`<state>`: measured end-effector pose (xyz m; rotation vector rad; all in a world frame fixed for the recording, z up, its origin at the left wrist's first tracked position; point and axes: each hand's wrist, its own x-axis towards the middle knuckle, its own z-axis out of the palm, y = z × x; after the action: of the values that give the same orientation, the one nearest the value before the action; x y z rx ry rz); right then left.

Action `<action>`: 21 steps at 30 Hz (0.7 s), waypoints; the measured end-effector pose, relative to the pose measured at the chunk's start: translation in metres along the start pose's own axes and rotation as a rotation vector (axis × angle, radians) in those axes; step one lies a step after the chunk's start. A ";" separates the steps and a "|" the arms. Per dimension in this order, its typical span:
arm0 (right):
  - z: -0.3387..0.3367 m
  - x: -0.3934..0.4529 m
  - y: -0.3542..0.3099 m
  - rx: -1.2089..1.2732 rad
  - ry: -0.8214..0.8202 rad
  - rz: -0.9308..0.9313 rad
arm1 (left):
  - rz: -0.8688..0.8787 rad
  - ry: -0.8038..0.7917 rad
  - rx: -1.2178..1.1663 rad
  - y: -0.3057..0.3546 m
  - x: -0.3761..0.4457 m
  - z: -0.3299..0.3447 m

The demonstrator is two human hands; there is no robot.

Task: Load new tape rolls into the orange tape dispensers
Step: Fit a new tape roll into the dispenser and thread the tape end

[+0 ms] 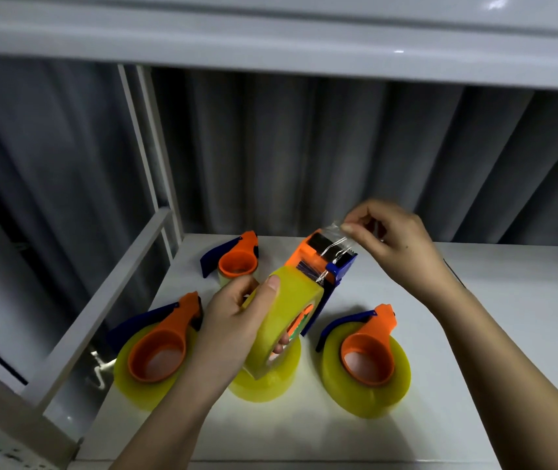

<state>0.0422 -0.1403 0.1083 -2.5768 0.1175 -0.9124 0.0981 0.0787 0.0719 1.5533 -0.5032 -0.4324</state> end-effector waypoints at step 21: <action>-0.005 -0.007 -0.006 0.419 -0.247 0.515 | 0.095 -0.044 0.241 -0.003 -0.007 0.003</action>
<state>0.0327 -0.1348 0.1104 -2.0942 0.4442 -0.3743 0.0906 0.0804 0.0686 1.7457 -0.6799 -0.3426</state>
